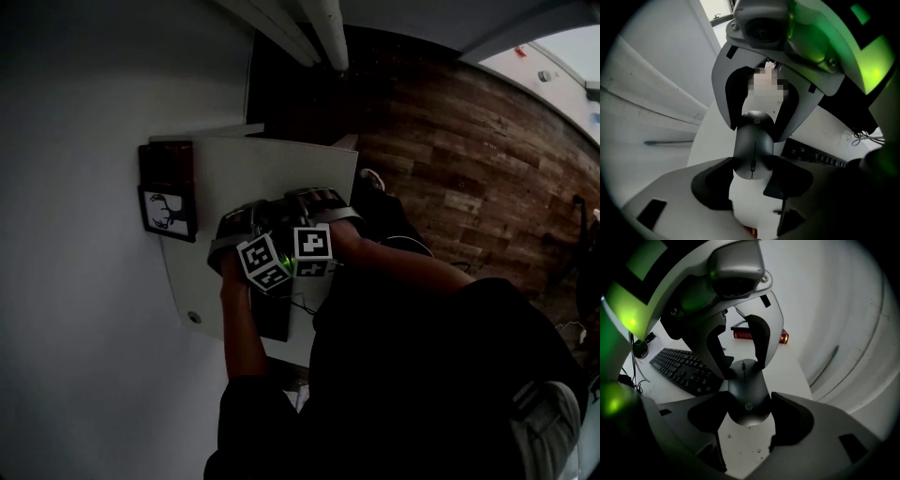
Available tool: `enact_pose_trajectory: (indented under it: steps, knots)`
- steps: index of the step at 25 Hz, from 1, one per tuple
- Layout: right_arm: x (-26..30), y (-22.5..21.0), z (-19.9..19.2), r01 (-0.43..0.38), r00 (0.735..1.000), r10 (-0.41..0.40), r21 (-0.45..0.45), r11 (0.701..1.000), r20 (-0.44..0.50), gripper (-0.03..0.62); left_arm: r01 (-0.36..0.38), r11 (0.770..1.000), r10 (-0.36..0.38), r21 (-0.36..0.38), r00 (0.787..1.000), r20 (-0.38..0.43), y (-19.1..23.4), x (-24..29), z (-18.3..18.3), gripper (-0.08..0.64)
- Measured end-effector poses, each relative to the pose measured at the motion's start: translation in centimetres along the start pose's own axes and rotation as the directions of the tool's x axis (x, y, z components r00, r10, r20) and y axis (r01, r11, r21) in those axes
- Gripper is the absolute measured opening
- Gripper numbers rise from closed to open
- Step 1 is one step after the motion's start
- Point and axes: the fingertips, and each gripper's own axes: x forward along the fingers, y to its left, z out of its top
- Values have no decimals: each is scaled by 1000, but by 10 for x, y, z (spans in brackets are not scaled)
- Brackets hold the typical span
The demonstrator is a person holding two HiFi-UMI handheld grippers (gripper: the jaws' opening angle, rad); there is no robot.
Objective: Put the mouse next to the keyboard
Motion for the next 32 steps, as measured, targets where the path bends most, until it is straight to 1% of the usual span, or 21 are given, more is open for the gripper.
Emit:
enact_pose_trajectory:
  steps: [3,5,7,11,13,15,17,19,23,25,27,28,30,32]
  knots:
    - [10,-1,-7,7,1000,-6,68,998,-23,304,36,997,-36,68,999,-9,3,10,-2,264]
    - [14,-1,-11,3,1000,0,115,993,-21,304,53,992,-52,112,999,-12,5,17,-2,264]
    - [17,-3,-12,-3,1000,5,149,989,-8,301,53,987,-52,151,999,-13,7,22,-1,264]
    - [17,-9,-12,1,1000,-2,183,983,9,294,44,976,-40,215,999,-21,14,32,0,264]
    - [16,-11,-9,-3,1000,-2,208,978,25,281,37,967,-32,251,999,-25,17,35,-1,264]
    - [17,-12,-10,-6,1000,2,223,975,15,281,39,964,-34,264,999,-25,18,36,-2,264]
    - [16,-13,-9,-12,1000,6,226,974,28,281,34,965,-28,261,999,-27,19,36,-2,264]
    - [15,-15,-7,-17,999,8,221,975,40,281,18,971,-9,240,999,-36,21,35,-1,267]
    - [17,-15,-10,-38,999,31,212,977,37,281,-52,982,63,182,997,-54,23,33,-3,269]
    - [18,-15,-10,-49,998,38,233,971,48,282,-117,981,128,156,989,-67,27,31,-9,270]
    - [22,-20,-10,-51,998,37,258,965,60,282,-187,974,199,124,976,-84,36,30,-13,268]
    - [23,-24,-10,-46,997,30,265,963,65,284,-213,971,223,111,970,-92,40,29,-13,268]
    - [22,-28,-9,-33,997,14,268,963,71,284,-242,966,251,93,962,-105,40,28,-14,265]
    - [20,-27,-10,-27,998,11,254,967,66,284,-265,962,271,63,955,-118,35,21,-16,208]
